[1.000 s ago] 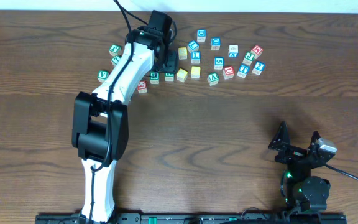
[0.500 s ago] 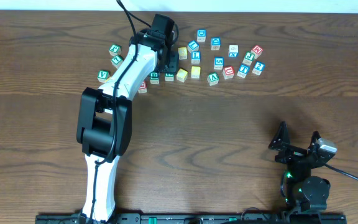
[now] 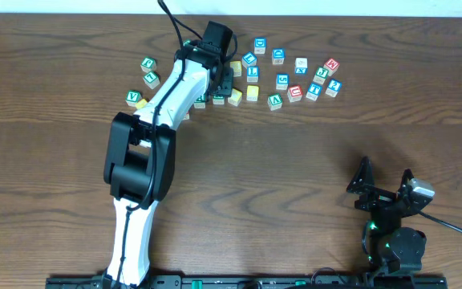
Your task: Spell out ROBOT
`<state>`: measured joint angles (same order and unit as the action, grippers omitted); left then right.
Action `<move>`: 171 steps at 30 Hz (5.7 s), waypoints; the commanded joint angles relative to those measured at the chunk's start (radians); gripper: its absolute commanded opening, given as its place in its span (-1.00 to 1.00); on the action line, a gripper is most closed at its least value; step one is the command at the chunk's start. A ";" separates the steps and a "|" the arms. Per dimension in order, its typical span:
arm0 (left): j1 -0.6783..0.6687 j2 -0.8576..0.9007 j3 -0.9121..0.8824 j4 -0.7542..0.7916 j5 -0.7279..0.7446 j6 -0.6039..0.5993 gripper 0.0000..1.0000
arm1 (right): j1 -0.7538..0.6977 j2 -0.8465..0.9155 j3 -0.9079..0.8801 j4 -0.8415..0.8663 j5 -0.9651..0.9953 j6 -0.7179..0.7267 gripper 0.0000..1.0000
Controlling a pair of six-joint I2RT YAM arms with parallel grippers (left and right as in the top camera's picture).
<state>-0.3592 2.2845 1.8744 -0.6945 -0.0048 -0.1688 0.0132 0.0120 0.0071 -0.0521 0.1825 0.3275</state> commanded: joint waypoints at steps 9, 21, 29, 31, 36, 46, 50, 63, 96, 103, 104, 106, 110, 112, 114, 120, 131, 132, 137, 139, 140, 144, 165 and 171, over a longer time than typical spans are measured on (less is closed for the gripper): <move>-0.002 0.031 -0.007 -0.002 -0.029 -0.029 0.08 | -0.010 -0.003 -0.002 -0.004 0.002 -0.014 0.99; -0.026 0.033 -0.008 -0.003 -0.030 -0.028 0.06 | -0.010 -0.003 -0.002 -0.004 0.002 -0.014 0.99; -0.026 0.033 -0.036 0.001 -0.034 -0.029 0.07 | -0.010 -0.003 -0.002 -0.004 0.002 -0.014 0.99; -0.026 0.033 -0.040 0.004 -0.034 -0.029 0.06 | -0.010 -0.003 -0.002 -0.004 0.002 -0.014 0.99; -0.026 0.033 -0.046 0.012 -0.034 -0.033 0.07 | -0.010 -0.003 -0.002 -0.004 0.002 -0.014 0.98; -0.027 0.033 -0.058 0.023 -0.034 -0.036 -0.10 | -0.010 -0.003 -0.002 -0.004 0.002 -0.014 0.99; -0.027 0.033 -0.059 0.024 -0.034 -0.037 -0.28 | -0.010 -0.003 -0.002 -0.004 0.002 -0.014 0.99; -0.027 -0.043 -0.056 -0.014 -0.033 -0.047 -0.50 | -0.010 -0.003 -0.002 -0.004 0.002 -0.014 0.98; -0.135 -0.270 -0.293 -0.240 0.064 -0.256 -0.49 | -0.010 -0.003 -0.002 -0.004 0.002 -0.014 0.99; -0.135 -0.270 -0.394 -0.055 0.036 -0.266 -0.49 | -0.010 -0.003 -0.002 -0.004 0.002 -0.014 0.99; -0.135 -0.270 -0.404 -0.037 0.026 -0.266 -0.49 | -0.010 -0.003 -0.002 -0.004 0.002 -0.014 0.99; -0.135 -0.270 -0.423 -0.004 0.015 -0.266 -0.49 | -0.010 -0.003 -0.002 -0.004 0.002 -0.014 0.99; -0.135 -0.270 -0.452 0.047 0.015 -0.257 -0.49 | -0.010 -0.003 -0.002 -0.004 0.002 -0.014 0.98; -0.135 -0.270 -0.460 0.064 0.011 -0.255 -0.49 | -0.010 -0.003 -0.002 -0.004 0.002 -0.014 0.98; -0.135 -0.270 -0.461 0.069 0.004 -0.255 -0.49 | -0.010 -0.003 -0.002 -0.004 0.002 -0.014 0.99; -0.135 -0.263 -0.462 0.075 -0.011 -0.255 -0.34 | -0.010 -0.003 -0.002 -0.004 0.002 -0.014 0.99; -0.135 -0.263 -0.462 0.071 -0.011 -0.256 -0.22 | -0.010 -0.003 -0.002 -0.004 0.002 -0.014 0.99; -0.135 -0.263 -0.462 0.072 -0.011 -0.255 -0.23 | -0.010 -0.003 -0.002 -0.004 0.002 -0.014 0.99; -0.135 -0.263 -0.462 0.071 -0.006 -0.255 -0.23 | -0.010 -0.003 -0.002 -0.004 0.002 -0.014 0.98; -0.135 -0.265 -0.461 0.062 -0.003 -0.258 -0.23 | -0.010 -0.003 -0.002 -0.004 0.002 -0.014 0.99; -0.135 -0.268 -0.461 0.055 -0.003 -0.269 -0.24 | -0.010 -0.003 -0.002 -0.004 0.002 -0.014 0.99; -0.135 -0.272 -0.461 0.045 -0.003 -0.324 -0.24 | -0.010 -0.003 -0.002 -0.004 0.002 -0.014 0.99; -0.136 -0.262 -0.462 0.027 -0.004 -0.502 -0.24 | -0.010 -0.003 -0.002 -0.004 0.002 -0.014 0.98; -0.136 -0.262 -0.463 0.029 -0.004 -0.511 -0.25 | -0.010 -0.003 -0.002 -0.004 0.002 -0.014 0.98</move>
<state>-0.4984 2.0022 1.4212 -0.6617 0.0010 -0.6590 0.0132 0.0120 0.0071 -0.0521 0.1822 0.3275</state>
